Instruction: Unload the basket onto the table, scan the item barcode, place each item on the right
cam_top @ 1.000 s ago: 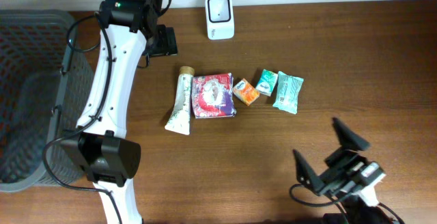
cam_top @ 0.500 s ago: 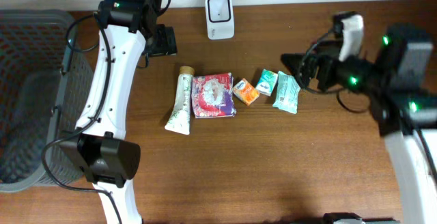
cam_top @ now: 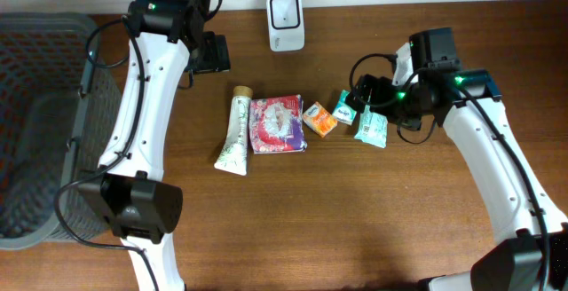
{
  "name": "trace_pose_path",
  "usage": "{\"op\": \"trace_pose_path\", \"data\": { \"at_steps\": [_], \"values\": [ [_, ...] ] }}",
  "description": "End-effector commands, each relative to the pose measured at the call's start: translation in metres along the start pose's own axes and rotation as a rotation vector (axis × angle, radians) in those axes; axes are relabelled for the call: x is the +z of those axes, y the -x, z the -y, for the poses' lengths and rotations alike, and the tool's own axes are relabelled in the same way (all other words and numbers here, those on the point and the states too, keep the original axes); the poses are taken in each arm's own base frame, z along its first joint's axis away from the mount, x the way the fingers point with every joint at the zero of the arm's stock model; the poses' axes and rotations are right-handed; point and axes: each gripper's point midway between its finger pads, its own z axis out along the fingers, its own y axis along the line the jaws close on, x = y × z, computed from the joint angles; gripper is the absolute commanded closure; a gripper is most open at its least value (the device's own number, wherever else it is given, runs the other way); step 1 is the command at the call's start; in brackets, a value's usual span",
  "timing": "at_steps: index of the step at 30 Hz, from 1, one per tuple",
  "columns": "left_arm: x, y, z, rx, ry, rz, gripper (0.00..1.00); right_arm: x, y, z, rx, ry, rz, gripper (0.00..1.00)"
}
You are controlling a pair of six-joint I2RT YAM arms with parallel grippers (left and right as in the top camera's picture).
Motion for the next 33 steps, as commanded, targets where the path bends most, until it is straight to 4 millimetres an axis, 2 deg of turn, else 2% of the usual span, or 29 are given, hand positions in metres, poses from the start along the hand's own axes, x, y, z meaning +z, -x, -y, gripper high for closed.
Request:
{"op": "trace_pose_path", "data": {
  "at_steps": [1,3,7,8,11,13,15,17,18,20,21,27,29,31,33],
  "values": [
    [-0.014,0.004,-0.005,0.002,0.003,0.037,0.01,-0.011,0.012,-0.001,0.015,-0.028,0.064,0.01],
    [-0.014,0.004,-0.005,0.002,0.003,0.037,0.01,-0.013,0.020,0.020,0.022,-0.145,0.113,0.01],
    [-0.014,0.004,-0.005,0.002,0.003,0.037,0.01,-0.008,0.032,0.057,0.106,-0.202,0.110,0.01],
    [-0.014,0.004,-0.005,0.002,0.003,0.037,0.01,0.001,0.035,0.073,0.143,-0.207,0.083,0.01],
    [-0.014,0.004,-0.005,0.002,0.003,0.037,0.01,0.033,0.032,0.094,0.080,-0.172,-0.027,0.01],
    [-0.014,0.004,-0.005,0.002,0.003,0.037,0.01,0.049,0.029,0.091,0.052,-0.059,-0.084,0.01],
    [-0.014,0.004,-0.005,0.002,0.003,0.037,0.01,0.054,0.031,0.094,0.056,0.039,-0.105,0.00],
    [-0.014,0.004,-0.005,0.002,0.003,0.037,0.01,0.058,0.031,0.096,0.021,0.170,-0.131,0.10],
    [-0.014,0.004,-0.005,0.002,0.003,0.037,0.01,0.065,0.028,0.106,0.033,0.178,-0.149,0.18],
    [-0.014,0.004,-0.005,0.002,0.003,0.037,0.01,0.083,0.024,0.119,0.062,0.174,-0.180,0.22],
    [-0.014,0.004,-0.005,0.002,0.003,0.037,0.01,0.092,0.025,0.122,0.064,0.179,-0.183,0.29],
    [-0.014,0.004,-0.005,0.002,0.003,0.037,0.01,0.129,0.021,0.137,0.081,0.202,-0.210,0.34],
    [-0.014,0.004,-0.005,0.002,0.003,0.037,0.01,0.136,0.018,0.130,0.049,0.282,-0.213,0.40],
    [-0.014,0.004,-0.005,0.002,0.003,0.037,0.01,0.140,0.017,0.120,0.031,0.371,-0.205,0.41],
    [-0.014,0.004,-0.005,0.002,0.003,0.037,0.01,0.149,0.012,0.123,0.043,0.377,-0.221,0.41]
  ]
}}
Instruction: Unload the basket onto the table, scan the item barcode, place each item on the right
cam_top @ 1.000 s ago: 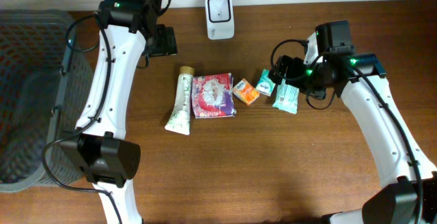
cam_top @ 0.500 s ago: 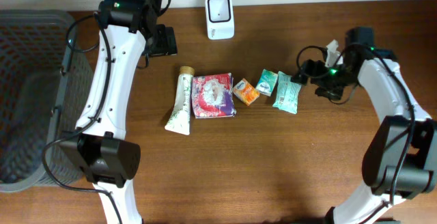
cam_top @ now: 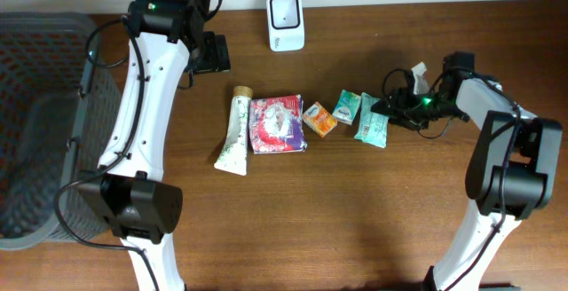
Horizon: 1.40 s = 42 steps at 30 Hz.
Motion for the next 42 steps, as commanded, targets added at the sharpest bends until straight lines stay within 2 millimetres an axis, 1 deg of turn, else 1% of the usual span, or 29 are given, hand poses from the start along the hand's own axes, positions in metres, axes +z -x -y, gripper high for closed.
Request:
{"op": "trace_pose_path", "data": {
  "at_steps": [1,3,4,7,8,10,12,13,14,15,17,19,21,24,25,26,27,28,29,30,31,32,33,34,36,37,40,41,42],
  "values": [
    [-0.014,0.004,-0.005,0.002,0.003,0.037,0.01,0.022,-0.017,0.013,0.025,0.030,-0.062,0.46],
    [-0.014,0.004,-0.005,0.002,0.003,0.037,0.01,0.025,-0.019,0.009,0.021,0.039,-0.071,0.86],
    [-0.014,0.004,-0.005,0.002,0.003,0.037,0.01,0.026,-0.019,0.009,0.037,0.038,-0.072,0.96],
    [-0.014,0.004,-0.005,0.002,0.003,0.037,0.01,0.017,-0.011,-0.001,0.056,0.041,-0.054,0.96],
    [-0.014,0.004,-0.005,0.002,0.003,0.037,0.01,0.000,-0.004,-0.016,0.031,0.022,-0.032,0.96],
    [-0.014,0.004,-0.005,0.002,0.003,0.037,0.01,-0.024,0.003,-0.024,0.043,-0.082,0.011,0.96],
    [-0.014,0.004,-0.005,0.002,0.003,0.037,0.01,-0.065,0.005,-0.024,0.094,-0.301,0.096,0.96],
    [-0.014,0.004,-0.005,0.002,0.003,0.037,0.01,-0.086,0.002,-0.019,0.132,-0.429,0.138,0.96],
    [-0.014,0.004,-0.005,0.002,0.003,0.037,0.01,-0.109,-0.003,-0.008,0.189,-0.596,0.188,0.96],
    [-0.014,0.004,-0.005,0.002,0.003,0.037,0.01,-0.139,-0.015,0.009,0.275,-0.846,0.248,0.96],
    [-0.014,0.004,-0.005,0.002,0.003,0.037,0.01,-0.171,-0.036,0.029,0.386,-1.178,0.310,0.96],
    [-0.014,0.004,-0.005,0.002,0.003,0.037,0.01,-0.171,-0.045,0.037,0.384,-1.294,0.284,0.96],
    [-0.014,0.004,-0.005,0.002,0.003,0.037,0.01,-0.158,-0.048,0.051,0.385,-1.324,0.223,0.96],
    [-0.014,0.004,-0.005,0.002,0.003,0.037,0.01,-0.134,-0.055,0.070,0.371,-1.333,0.112,0.96],
    [-0.014,0.004,-0.005,0.002,0.003,0.037,0.01,-0.115,-0.055,0.071,0.345,-1.274,0.058,0.93],
    [-0.014,0.004,-0.005,0.002,0.003,0.037,0.01,-0.097,-0.055,0.065,0.314,-1.198,0.021,0.85],
    [-0.014,0.004,-0.005,0.002,0.003,0.037,0.01,-0.074,-0.051,0.051,0.277,-1.090,-0.001,0.66],
    [-0.014,0.004,-0.005,0.002,0.003,0.037,0.01,-0.064,-0.048,0.039,0.260,-1.040,-0.001,0.50],
    [-0.014,0.004,-0.005,0.002,0.003,0.037,0.01,-0.054,-0.043,0.024,0.237,-0.992,0.001,0.46],
    [-0.014,0.004,-0.005,0.002,0.003,0.037,0.01,-0.037,-0.036,-0.002,0.161,-0.893,-0.024,0.33],
    [-0.014,0.004,-0.005,0.002,0.003,0.037,0.01,-0.027,-0.031,-0.021,0.110,-0.820,-0.039,0.26],
    [-0.014,0.004,-0.005,0.002,0.003,0.037,0.01,-0.017,-0.026,-0.045,0.048,-0.734,-0.052,0.26],
    [-0.014,0.004,-0.005,0.002,0.003,0.037,0.01,-0.018,-0.017,-0.067,0.013,-0.684,-0.040,0.26],
    [-0.014,0.004,-0.005,0.002,0.003,0.037,0.01,-0.029,-0.008,-0.080,0.007,-0.679,-0.021,0.26],
    [-0.014,0.004,-0.006,0.002,0.003,0.037,0.01,-0.055,0.002,-0.090,0.032,-0.681,0.005,0.25],
    [-0.014,0.004,-0.006,0.001,0.004,0.037,0.01,-0.075,0.005,-0.085,0.047,-0.691,0.003,0.25],
    [-0.014,0.004,-0.005,0.002,0.003,0.037,0.01,-0.124,-0.006,-0.033,0.165,-0.727,-0.059,0.23],
    [-0.014,0.004,-0.005,0.002,0.003,0.037,0.01,-0.132,-0.012,-0.019,0.187,-0.714,-0.091,0.22],
    [-0.014,0.004,-0.006,0.002,0.003,0.037,0.01,-0.135,-0.017,-0.011,0.186,-0.671,-0.121,0.22]
  ]
}}
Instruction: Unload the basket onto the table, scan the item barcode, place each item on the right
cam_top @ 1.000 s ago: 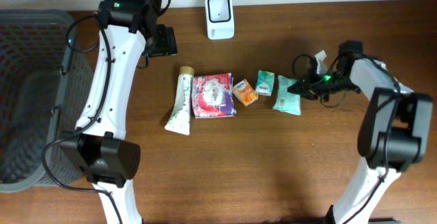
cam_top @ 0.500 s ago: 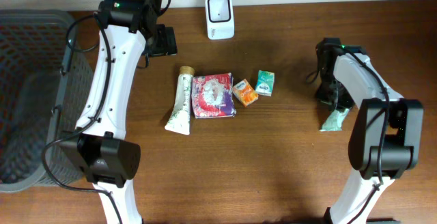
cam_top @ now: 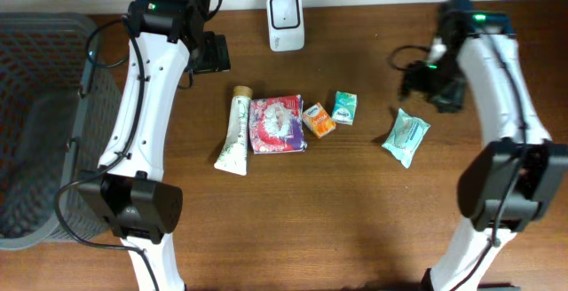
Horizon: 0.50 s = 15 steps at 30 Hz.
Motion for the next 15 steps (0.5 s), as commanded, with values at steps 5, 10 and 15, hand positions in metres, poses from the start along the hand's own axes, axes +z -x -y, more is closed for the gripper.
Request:
{"op": "trace_pose_path", "data": {
  "at_steps": [5,10,15],
  "values": [
    [-0.014,0.004,-0.005,0.002,0.003,0.037,0.01,0.056,-0.017,0.048,0.027,0.304,-0.131,0.23],
    [-0.014,0.004,-0.005,0.002,0.003,0.037,0.01,0.092,-0.029,0.025,-0.019,0.377,-0.138,0.29],
    [-0.014,0.004,-0.005,0.002,0.003,0.037,0.01,0.097,-0.033,-0.036,-0.159,0.370,-0.121,0.31]
  ]
}}
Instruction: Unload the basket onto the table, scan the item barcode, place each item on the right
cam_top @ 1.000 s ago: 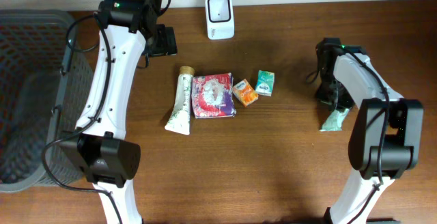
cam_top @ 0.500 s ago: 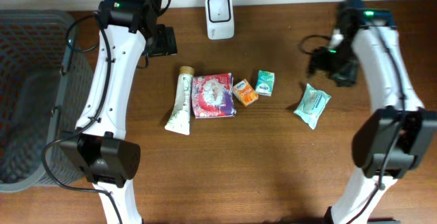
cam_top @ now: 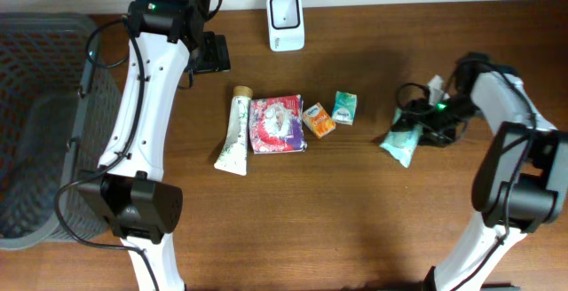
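Note:
The white barcode scanner (cam_top: 286, 22) stands at the table's far edge. Below it lie in a row a white-green tube (cam_top: 234, 129), a red packet (cam_top: 278, 124), a small orange box (cam_top: 319, 119) and a small green box (cam_top: 345, 107). A teal packet (cam_top: 398, 143) lies apart to the right. My right gripper (cam_top: 417, 125) is low at the packet's right end, touching or overlapping it; its jaws are not resolved. My left gripper (cam_top: 215, 53) hovers up left of the scanner, apparently open and holding nothing.
A dark mesh basket (cam_top: 40, 122) fills the left side of the table. The left arm's white links (cam_top: 142, 105) reach over the table beside it. Cables hang around the right wrist.
My right gripper was raised near the far right edge, away from the teal packet. Now it is down at the packet's right end. The packet has shifted slightly. The left arm is unchanged.
My right gripper was at the teal packet beside the small green box, and stayed there at the second moment. Then the packet lay further right, apart from the row, with the gripper lifted away. Now the gripper is down at it again.

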{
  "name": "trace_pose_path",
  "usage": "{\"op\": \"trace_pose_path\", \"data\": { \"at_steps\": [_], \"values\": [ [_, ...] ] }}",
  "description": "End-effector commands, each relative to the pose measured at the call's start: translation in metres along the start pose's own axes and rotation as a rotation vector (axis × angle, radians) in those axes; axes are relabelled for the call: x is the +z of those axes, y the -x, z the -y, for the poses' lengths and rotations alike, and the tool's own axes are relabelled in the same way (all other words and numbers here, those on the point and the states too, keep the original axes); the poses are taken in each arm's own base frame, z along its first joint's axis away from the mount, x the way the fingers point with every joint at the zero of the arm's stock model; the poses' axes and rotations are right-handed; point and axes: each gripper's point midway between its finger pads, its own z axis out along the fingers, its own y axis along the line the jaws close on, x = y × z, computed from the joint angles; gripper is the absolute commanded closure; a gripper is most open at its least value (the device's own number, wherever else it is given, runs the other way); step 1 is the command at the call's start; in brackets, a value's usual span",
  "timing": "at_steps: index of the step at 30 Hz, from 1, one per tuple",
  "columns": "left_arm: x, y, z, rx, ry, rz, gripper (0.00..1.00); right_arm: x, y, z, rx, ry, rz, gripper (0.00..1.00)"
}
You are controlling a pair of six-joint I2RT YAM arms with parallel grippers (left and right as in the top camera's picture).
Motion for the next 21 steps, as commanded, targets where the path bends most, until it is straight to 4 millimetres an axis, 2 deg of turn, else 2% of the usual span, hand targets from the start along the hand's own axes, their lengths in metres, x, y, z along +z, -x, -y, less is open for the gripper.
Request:
{"op": "trace_pose_path", "data": {
  "at_steps": [1,3,4,6,8,9,10,11,16,21],
  "values": [
    [-0.014,0.004,-0.005,0.002,0.002,0.037,0.01,0.019,-0.003,-0.044,-0.088,0.011,-0.017,0.32],
    [-0.014,0.004,-0.005,0.002,0.003,0.037,0.01,0.022,-0.004,-0.064,-0.136,0.009,-0.018,0.34],
    [-0.014,0.004,-0.005,0.002,0.003,0.037,0.01,0.018,-0.004,-0.071,-0.133,0.009,-0.022,0.35],
    [-0.014,0.004,-0.005,0.002,0.002,0.037,0.01,-0.007,-0.005,-0.084,-0.140,-0.022,-0.038,0.34],
    [-0.014,0.004,-0.005,0.002,0.003,0.037,0.01,-0.026,-0.008,-0.090,-0.147,-0.082,-0.046,0.28],
    [-0.014,0.004,-0.005,0.002,0.003,0.037,0.01,-0.028,-0.009,-0.091,-0.152,-0.097,-0.048,0.22],
    [-0.014,0.004,-0.005,0.002,0.002,0.037,0.01,-0.027,-0.010,-0.093,-0.153,-0.098,-0.053,0.08],
    [-0.014,0.004,-0.005,0.002,0.003,0.037,0.01,-0.026,-0.013,-0.096,-0.119,-0.099,-0.061,0.01],
    [-0.014,0.004,-0.005,0.002,0.003,0.037,0.01,-0.017,-0.015,-0.113,-0.132,-0.097,-0.054,0.01],
    [-0.014,0.004,-0.005,0.002,0.000,0.036,0.01,-0.016,-0.012,-0.114,-0.138,-0.093,-0.042,0.01]
  ]
}}
